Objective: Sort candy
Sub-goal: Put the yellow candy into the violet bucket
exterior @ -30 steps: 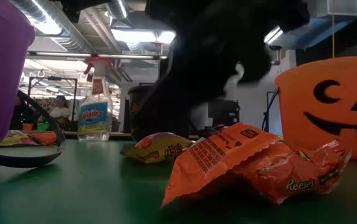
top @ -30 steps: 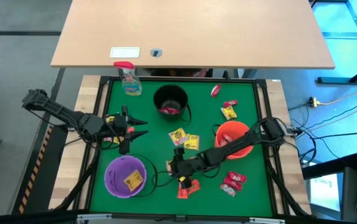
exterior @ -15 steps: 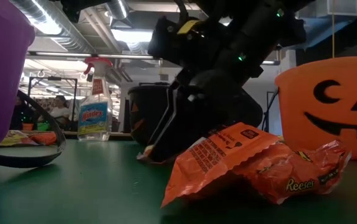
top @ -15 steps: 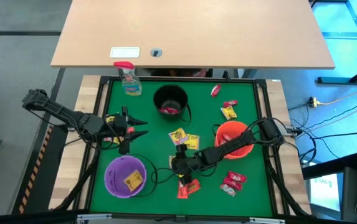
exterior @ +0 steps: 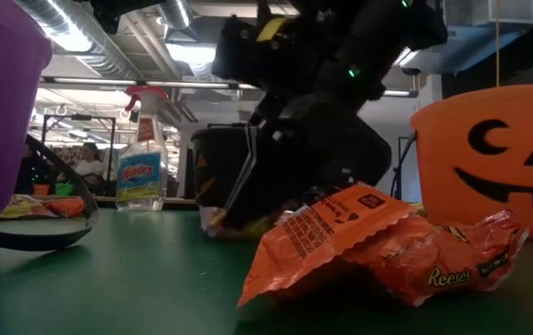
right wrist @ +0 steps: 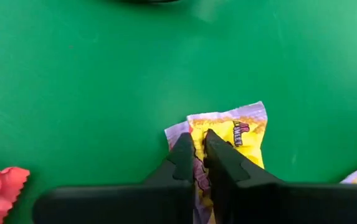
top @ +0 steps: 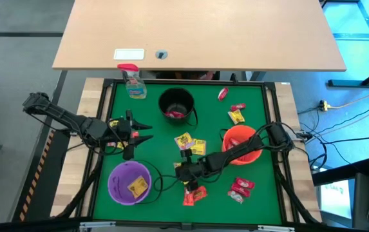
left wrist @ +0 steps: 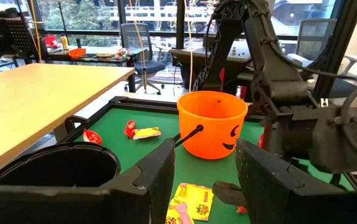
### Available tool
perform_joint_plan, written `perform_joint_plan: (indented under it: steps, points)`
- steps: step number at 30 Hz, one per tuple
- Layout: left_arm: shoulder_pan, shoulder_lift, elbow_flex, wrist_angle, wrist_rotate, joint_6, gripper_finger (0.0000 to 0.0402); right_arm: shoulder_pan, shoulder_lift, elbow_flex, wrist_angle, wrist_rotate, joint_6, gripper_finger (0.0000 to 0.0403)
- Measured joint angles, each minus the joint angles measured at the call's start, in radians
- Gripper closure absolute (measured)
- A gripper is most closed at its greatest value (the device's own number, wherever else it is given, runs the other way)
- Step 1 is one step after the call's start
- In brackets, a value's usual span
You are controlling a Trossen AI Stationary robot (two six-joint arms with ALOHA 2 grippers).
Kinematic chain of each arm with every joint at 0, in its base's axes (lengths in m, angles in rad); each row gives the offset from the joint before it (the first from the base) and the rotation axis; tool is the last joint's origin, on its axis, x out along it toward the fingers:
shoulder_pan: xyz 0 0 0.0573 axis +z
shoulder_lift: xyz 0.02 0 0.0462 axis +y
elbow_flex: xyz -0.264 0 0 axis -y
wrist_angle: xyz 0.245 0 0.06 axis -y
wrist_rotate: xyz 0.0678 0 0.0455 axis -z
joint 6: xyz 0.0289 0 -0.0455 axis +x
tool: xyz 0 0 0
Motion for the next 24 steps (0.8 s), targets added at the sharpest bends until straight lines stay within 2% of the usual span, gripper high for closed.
perform_joint_plan:
  steps: [6, 12, 18, 24]
  points:
    - [0.0, 0.0, 0.0, 0.001, 0.0, 0.0, 0.0246, 0.0, 0.0, 0.124, -0.142, 0.033, -0.004, 0.0371]
    - [0.0, -0.013, 0.021, 0.014, 0.0, 0.003, 0.0246, 0.0, 0.0, 0.273, -0.249, 0.049, -0.015, 0.0384]
    - [0.0, -0.047, 0.08, 0.013, 0.013, 0.035, 0.0246, 0.001, 0.0, 0.402, -0.232, -0.006, -0.08, 0.0385]
    - [0.0, -0.063, 0.1, -0.009, 0.012, 0.037, 0.0246, 0.001, 0.0, 0.453, -0.013, -0.09, -0.114, 0.038]
